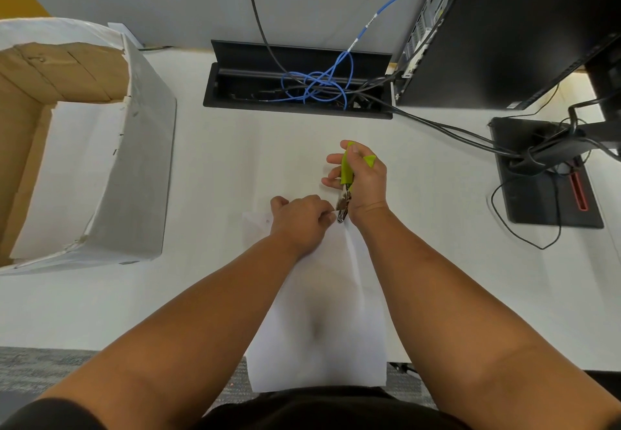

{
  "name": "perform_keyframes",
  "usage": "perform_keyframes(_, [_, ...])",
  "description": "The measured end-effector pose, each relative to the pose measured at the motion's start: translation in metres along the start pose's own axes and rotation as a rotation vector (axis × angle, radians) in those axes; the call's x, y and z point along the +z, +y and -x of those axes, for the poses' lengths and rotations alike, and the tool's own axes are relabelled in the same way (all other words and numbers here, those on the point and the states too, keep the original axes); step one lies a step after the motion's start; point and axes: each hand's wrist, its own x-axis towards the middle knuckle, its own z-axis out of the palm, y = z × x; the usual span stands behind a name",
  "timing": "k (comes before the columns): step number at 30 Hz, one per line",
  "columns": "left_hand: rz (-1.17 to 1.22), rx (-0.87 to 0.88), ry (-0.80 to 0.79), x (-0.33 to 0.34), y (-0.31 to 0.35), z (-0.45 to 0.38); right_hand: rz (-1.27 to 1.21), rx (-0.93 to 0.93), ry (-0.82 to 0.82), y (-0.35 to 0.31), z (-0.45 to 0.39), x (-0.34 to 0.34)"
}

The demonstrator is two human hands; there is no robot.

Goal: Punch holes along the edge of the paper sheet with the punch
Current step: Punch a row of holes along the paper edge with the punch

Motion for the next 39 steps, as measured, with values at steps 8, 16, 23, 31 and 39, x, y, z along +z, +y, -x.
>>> perform_keyframes(8, [0.02,-0.005,0.026,0.003,0.0,0.002,-0.052,0.064,0.167,-0.001,-0.004,0.003])
perform_keyframes(16, [0.034,-0.021,0.023,0.002,0.001,0.003,0.105,-0.008,-0.136,-0.006,0.004,0.004])
perform_keyframes(23, [0.051,-0.023,0.036,0.003,-0.001,0.007,0.052,0.034,0.078,-0.003,0.003,0.006])
perform_keyframes(31, [0.056,-0.037,0.042,0.002,-0.003,0.006,0.142,0.098,0.011,-0.008,-0.001,0.005])
perform_keyframes(39, [0.049,-0.059,0.045,0.003,-0.003,0.007,0.199,0.082,-0.031,-0.011,0.002,0.007])
